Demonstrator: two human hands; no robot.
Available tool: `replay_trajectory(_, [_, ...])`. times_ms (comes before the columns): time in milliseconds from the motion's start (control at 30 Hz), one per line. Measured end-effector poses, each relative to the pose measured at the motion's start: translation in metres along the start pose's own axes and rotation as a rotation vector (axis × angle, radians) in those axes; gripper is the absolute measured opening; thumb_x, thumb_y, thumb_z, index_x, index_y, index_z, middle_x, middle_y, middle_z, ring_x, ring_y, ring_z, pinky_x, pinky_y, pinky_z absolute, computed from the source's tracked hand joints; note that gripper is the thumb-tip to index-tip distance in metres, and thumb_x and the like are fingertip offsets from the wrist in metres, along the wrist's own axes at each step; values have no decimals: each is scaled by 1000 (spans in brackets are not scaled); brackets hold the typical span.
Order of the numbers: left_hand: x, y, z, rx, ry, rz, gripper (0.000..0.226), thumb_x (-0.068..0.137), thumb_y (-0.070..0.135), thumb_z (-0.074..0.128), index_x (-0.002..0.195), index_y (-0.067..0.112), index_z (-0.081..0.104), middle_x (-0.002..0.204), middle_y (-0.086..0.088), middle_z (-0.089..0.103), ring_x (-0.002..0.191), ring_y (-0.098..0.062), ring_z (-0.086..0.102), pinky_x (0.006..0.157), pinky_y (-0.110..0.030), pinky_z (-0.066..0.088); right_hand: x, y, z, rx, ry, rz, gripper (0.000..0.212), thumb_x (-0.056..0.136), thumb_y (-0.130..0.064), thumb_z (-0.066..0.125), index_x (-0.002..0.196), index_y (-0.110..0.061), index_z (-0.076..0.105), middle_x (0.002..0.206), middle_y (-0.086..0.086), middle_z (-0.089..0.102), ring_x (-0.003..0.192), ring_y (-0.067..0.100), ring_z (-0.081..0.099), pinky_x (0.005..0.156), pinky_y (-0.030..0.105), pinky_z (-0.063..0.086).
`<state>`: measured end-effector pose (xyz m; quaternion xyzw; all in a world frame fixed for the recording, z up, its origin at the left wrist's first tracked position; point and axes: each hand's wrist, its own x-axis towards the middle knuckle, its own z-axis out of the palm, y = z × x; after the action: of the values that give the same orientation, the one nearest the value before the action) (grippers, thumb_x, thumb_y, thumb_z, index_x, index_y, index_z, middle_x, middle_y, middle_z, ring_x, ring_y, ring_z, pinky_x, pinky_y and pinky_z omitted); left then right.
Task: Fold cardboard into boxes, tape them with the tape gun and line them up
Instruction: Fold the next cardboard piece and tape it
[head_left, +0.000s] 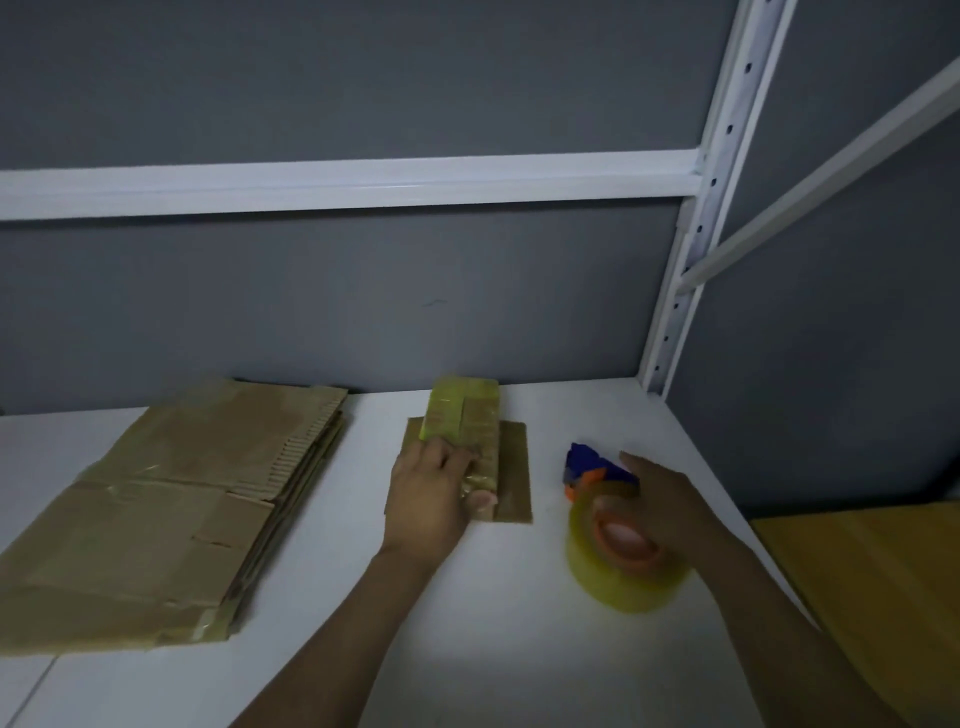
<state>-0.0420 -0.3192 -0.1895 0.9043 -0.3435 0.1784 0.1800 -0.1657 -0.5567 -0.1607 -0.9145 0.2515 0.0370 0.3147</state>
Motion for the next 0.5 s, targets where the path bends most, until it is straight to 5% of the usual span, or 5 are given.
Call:
replay_trajectory(100, [4, 10, 2, 12, 14, -35, 50, 69, 52, 78, 104, 17, 72, 95, -7, 65, 85, -30, 60, 75, -38, 48, 4, 15, -1, -125, 38, -17, 37, 94, -30, 57, 128, -15, 54, 126, 3, 60, 110, 20, 57, 84, 23, 44])
replay_trajectory(200, [-1, 26, -1, -49, 108, 17, 58, 84, 60, 54, 117, 14, 66, 114, -9, 61, 104, -28, 55, 88, -38, 48, 3, 23, 0, -108, 117, -99, 17, 88, -29, 64, 92, -12, 64, 84, 1, 64, 78, 14, 60, 57, 16, 36])
replay_trajectory(333, [-16, 66, -12, -369, 108, 32, 54, 92, 55, 51, 128, 15, 58, 125, -1, 57, 114, -10, 48, 95, -30, 47, -11, 13, 1, -17, 282, -283, 26, 80, -40, 72, 91, -18, 63, 80, -4, 60, 73, 11, 56, 58, 12, 36])
replay_trajectory(433, [-17, 87, -19, -773, -110, -226, 62, 83, 63, 57, 130, 23, 52, 120, 11, 61, 110, -7, 57, 90, -25, 51, -20, -3, -3, 95, 476, -395, 35, 79, -36, 75, 106, -19, 63, 90, -4, 63, 81, 11, 57, 66, 14, 41])
replay_trajectory(500, [-16, 91, -25, -985, -127, -370, 48, 85, 47, 64, 127, 24, 54, 110, 10, 66, 104, -10, 63, 81, -21, 53, -26, -18, -11, 166, 535, -438, 41, 76, -35, 78, 110, -21, 61, 95, -7, 62, 85, 9, 58, 68, 14, 45])
